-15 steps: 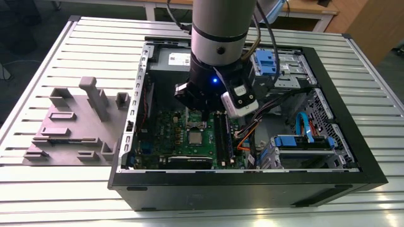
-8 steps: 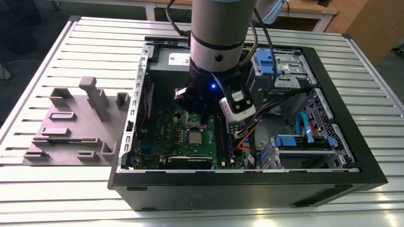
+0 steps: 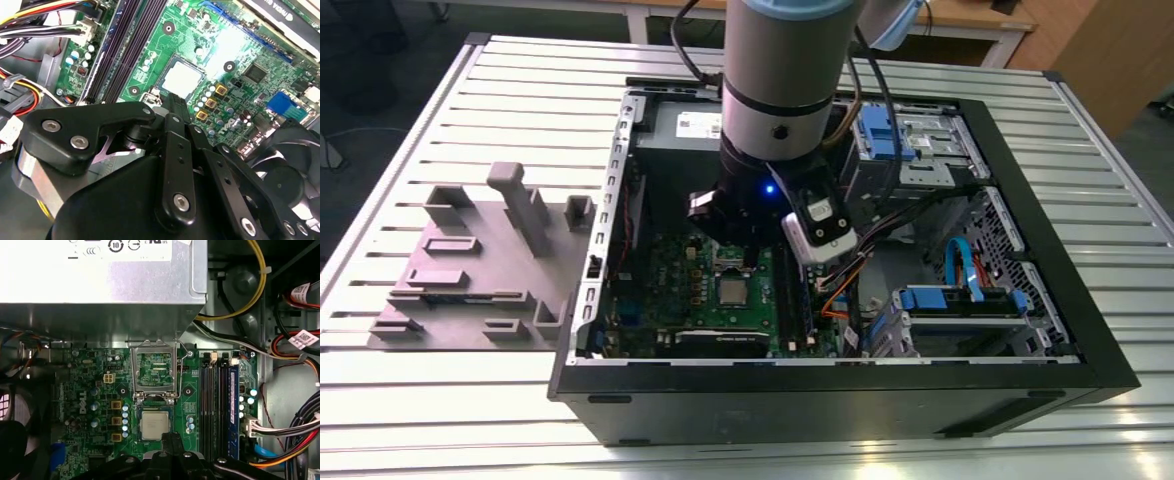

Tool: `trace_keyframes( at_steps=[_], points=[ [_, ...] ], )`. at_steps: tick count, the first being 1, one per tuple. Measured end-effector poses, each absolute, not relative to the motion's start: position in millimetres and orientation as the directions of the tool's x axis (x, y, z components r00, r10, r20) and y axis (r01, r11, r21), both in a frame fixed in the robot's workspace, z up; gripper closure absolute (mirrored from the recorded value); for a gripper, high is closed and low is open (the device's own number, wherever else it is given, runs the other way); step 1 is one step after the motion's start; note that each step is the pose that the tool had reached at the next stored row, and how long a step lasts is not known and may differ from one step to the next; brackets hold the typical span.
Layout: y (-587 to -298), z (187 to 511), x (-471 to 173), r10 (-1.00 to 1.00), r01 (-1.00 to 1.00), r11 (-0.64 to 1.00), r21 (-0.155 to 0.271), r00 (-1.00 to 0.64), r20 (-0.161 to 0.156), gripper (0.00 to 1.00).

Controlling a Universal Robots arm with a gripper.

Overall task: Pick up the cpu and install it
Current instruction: 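Place the cpu into insertion slot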

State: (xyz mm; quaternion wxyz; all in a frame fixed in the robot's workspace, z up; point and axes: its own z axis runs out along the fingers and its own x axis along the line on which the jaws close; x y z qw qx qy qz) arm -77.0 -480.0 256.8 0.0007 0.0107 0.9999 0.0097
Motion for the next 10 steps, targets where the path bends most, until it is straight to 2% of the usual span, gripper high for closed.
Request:
trace_keyframes(
  at_steps=[10],
  points=[
    [-479.9, 249.6, -74.4, 0.022, 0.021, 1.0, 0.02, -1.0, -0.001, 0.9]
  ],
)
